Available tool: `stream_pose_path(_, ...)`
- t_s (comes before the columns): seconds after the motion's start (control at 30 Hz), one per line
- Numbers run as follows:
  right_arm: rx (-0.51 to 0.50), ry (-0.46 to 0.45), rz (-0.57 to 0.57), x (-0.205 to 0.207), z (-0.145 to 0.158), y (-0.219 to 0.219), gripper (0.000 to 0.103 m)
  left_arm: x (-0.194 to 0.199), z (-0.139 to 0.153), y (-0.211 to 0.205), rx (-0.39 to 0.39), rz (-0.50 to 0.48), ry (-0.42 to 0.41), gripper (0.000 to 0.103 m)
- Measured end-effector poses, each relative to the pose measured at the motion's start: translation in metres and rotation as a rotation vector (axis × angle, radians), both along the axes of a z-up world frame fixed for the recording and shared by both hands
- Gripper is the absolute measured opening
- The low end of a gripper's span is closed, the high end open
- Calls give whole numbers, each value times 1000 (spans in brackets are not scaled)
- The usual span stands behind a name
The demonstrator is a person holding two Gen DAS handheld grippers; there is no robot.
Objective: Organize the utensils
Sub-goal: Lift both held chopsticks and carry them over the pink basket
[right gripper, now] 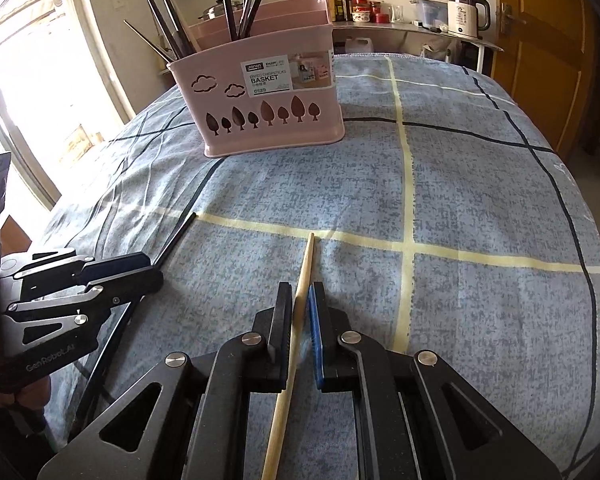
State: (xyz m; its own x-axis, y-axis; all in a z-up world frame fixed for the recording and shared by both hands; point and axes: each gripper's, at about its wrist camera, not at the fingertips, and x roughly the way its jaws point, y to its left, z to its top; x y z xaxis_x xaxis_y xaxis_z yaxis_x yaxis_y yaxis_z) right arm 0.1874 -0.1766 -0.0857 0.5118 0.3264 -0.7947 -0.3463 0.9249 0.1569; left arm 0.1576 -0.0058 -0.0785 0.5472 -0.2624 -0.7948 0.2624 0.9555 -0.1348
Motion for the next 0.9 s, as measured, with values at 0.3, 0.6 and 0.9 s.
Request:
stream_pose_path(0.3, -56, -20, 11, 9, 0, 13, 7, 16, -1, -11, 40, -8, -20, 20)
stream_pose_path(0.6, -3, -55, 36, 3, 18, 13, 6, 12, 7, -9, 2, -6, -20, 7)
stream_pose_path(0.9, 50, -205, 27, -2, 78, 7, 6, -4, 69, 4, -41, -11, -173, 6)
